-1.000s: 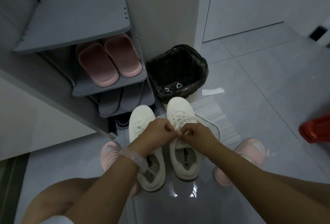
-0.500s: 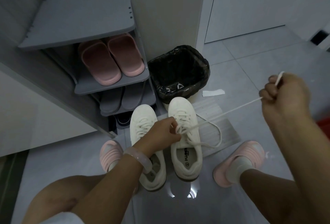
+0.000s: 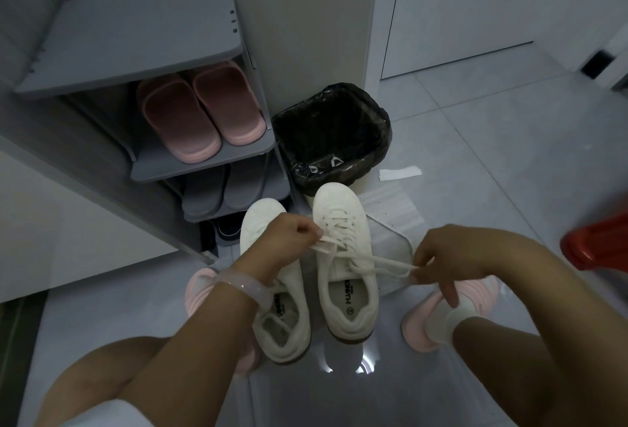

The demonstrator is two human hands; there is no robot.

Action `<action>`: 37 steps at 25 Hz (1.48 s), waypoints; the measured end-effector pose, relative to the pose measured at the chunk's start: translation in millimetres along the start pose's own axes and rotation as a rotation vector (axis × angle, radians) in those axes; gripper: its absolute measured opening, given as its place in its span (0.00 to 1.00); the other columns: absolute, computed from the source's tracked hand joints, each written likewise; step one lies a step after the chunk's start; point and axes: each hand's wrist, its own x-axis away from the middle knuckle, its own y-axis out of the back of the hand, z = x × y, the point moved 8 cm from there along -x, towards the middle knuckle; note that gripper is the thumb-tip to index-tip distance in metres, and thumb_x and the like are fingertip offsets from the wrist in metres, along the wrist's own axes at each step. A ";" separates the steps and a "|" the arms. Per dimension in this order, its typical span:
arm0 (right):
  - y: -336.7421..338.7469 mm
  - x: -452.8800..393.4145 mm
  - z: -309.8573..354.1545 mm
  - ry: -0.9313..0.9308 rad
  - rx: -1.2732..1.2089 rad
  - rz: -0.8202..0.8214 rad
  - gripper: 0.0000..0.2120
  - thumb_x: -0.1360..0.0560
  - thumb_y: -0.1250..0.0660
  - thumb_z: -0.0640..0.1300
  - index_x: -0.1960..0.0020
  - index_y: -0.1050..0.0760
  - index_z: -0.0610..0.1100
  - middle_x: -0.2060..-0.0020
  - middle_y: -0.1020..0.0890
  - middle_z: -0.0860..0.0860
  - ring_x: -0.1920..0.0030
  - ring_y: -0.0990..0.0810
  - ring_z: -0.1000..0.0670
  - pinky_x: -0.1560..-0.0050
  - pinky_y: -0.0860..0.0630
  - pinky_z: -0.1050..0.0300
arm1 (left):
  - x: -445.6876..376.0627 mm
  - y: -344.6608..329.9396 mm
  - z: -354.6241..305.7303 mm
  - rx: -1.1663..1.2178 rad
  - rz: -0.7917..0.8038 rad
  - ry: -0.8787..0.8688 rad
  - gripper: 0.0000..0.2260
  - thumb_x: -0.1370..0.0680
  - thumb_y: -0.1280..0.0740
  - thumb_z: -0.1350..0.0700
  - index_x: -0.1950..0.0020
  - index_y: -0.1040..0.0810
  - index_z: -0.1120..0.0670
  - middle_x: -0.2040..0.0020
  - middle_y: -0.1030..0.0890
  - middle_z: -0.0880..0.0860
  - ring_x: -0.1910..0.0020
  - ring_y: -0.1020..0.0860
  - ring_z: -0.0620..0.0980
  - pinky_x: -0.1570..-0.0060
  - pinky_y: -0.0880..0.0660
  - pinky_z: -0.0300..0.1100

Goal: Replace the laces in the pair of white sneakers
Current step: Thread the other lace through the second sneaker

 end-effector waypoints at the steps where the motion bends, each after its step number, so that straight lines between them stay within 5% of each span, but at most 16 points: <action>1: 0.5 0.3 -3.1 -0.020 0.010 -0.019 0.17 0.23 0.40 0.54 0.48 0.21 0.42 0.74 0.20 0.54 0.71 0.25 0.61 0.56 0.29 0.64 | -1.7 8.6 0.0 -0.132 -0.064 -0.019 0.07 0.23 0.35 0.59 0.55 0.19 0.61 0.65 0.24 0.48 0.63 0.27 0.44 0.67 0.34 0.28; 4: 18.9 -5.7 -0.7 -0.027 0.040 -0.260 0.16 0.23 0.39 0.54 0.45 0.22 0.44 0.61 0.17 0.52 0.57 0.21 0.55 0.53 0.29 0.62 | 3.8 27.2 -14.5 -0.296 -0.240 -0.126 0.04 0.24 0.35 0.60 0.58 0.22 0.58 0.61 0.23 0.50 0.61 0.28 0.46 0.66 0.35 0.32; 7: 24.8 -16.3 27.4 0.065 -0.095 -0.484 0.15 0.25 0.37 0.55 0.41 0.25 0.49 0.48 0.20 0.51 0.49 0.22 0.51 0.47 0.26 0.57 | 12.8 9.6 -26.8 -0.323 -0.109 -0.168 0.10 0.25 0.33 0.53 0.63 0.30 0.53 0.65 0.29 0.46 0.64 0.30 0.45 0.67 0.35 0.32; 10: 10.3 -30.8 50.5 0.136 -0.051 -0.421 0.14 0.24 0.37 0.55 0.46 0.22 0.47 0.50 0.19 0.48 0.54 0.23 0.51 0.51 0.24 0.55 | 18.5 -19.1 -18.0 -0.432 0.088 -0.107 0.16 0.29 0.30 0.46 0.60 0.35 0.51 0.60 0.28 0.48 0.61 0.29 0.46 0.65 0.35 0.38; 13: 6.9 -32.0 43.4 0.114 -0.011 -0.367 0.16 0.25 0.36 0.56 0.45 0.24 0.46 0.53 0.22 0.50 0.55 0.27 0.52 0.55 0.28 0.58 | 17.1 -25.2 -13.1 -0.435 0.069 -0.111 0.18 0.28 0.30 0.50 0.53 0.38 0.54 0.52 0.25 0.53 0.56 0.26 0.50 0.61 0.34 0.40; 17: 5.9 -29.9 40.6 0.069 -0.001 -0.472 0.19 0.26 0.37 0.59 0.42 0.28 0.48 0.55 0.24 0.49 0.57 0.29 0.51 0.57 0.31 0.58 | 14.2 -25.2 -10.9 -0.389 0.086 -0.096 0.16 0.27 0.31 0.53 0.52 0.38 0.54 0.56 0.27 0.51 0.58 0.28 0.49 0.69 0.36 0.37; 23: 6.8 -32.8 49.0 0.164 0.015 -0.565 0.10 0.22 0.42 0.50 0.50 0.28 0.45 0.54 0.21 0.46 0.56 0.23 0.46 0.58 0.27 0.54 | 9.2 -23.2 -0.3 -0.321 0.108 -0.052 0.15 0.29 0.29 0.52 0.56 0.36 0.52 0.58 0.26 0.49 0.59 0.28 0.47 0.67 0.34 0.37; 27: -1.4 -36.8 47.9 0.129 0.003 -0.508 0.14 0.24 0.40 0.56 0.45 0.31 0.47 0.55 0.24 0.48 0.58 0.28 0.50 0.59 0.30 0.56 | 9.4 -23.8 -0.3 -0.309 0.126 -0.050 0.14 0.29 0.29 0.53 0.60 0.36 0.50 0.59 0.26 0.48 0.61 0.27 0.46 0.64 0.32 0.38; 32: 6.3 -29.1 59.5 0.251 0.072 -0.503 0.08 0.21 0.43 0.50 0.56 0.33 0.47 0.62 0.29 0.51 0.60 0.29 0.49 0.59 0.29 0.53 | 9.3 -22.3 4.0 -0.224 0.138 0.005 0.14 0.30 0.28 0.54 0.56 0.33 0.52 0.51 0.21 0.56 0.52 0.20 0.55 0.50 0.23 0.52; 37: 12.0 -14.4 36.9 0.239 0.153 -0.323 0.14 0.22 0.40 0.48 0.66 0.37 0.51 0.67 0.32 0.57 0.63 0.30 0.55 0.59 0.32 0.60 | 9.6 -22.0 5.7 -0.182 0.153 0.041 0.13 0.30 0.29 0.56 0.58 0.34 0.51 0.50 0.21 0.58 0.52 0.20 0.57 0.50 0.22 0.56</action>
